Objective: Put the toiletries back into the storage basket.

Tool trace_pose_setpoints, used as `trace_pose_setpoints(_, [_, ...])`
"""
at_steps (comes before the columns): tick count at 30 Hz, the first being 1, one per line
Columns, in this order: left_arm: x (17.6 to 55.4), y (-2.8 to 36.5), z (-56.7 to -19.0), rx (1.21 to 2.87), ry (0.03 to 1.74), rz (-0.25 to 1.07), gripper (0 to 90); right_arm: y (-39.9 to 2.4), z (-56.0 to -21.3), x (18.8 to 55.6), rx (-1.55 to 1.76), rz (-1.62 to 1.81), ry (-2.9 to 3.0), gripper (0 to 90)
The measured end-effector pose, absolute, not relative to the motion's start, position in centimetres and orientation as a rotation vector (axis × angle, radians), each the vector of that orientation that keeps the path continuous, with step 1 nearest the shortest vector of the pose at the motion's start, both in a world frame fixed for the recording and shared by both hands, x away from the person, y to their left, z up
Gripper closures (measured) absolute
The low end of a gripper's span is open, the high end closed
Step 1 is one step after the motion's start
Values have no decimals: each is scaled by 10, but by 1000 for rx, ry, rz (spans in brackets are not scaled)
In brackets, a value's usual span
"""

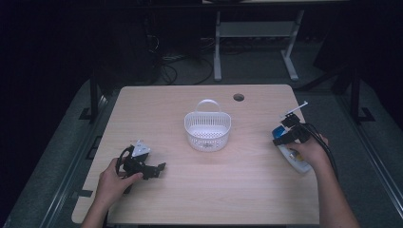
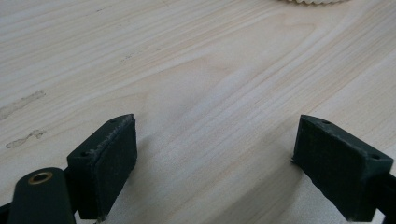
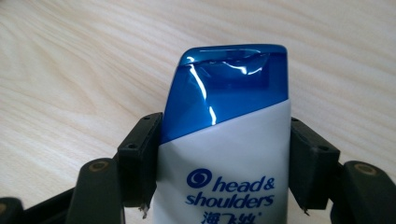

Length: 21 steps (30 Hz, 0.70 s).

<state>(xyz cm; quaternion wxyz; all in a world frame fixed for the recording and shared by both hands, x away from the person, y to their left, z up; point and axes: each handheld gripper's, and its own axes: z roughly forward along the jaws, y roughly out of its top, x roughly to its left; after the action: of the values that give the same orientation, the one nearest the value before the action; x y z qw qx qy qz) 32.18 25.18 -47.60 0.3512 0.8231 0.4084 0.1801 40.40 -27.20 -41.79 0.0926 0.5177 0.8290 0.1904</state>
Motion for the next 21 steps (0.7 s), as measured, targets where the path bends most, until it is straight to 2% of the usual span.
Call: trace_pose_setpoints(21, [322, 252, -476, 2131, 1058, 466, 130, -290, -386, 366, 1473, 919, 2263, 364])
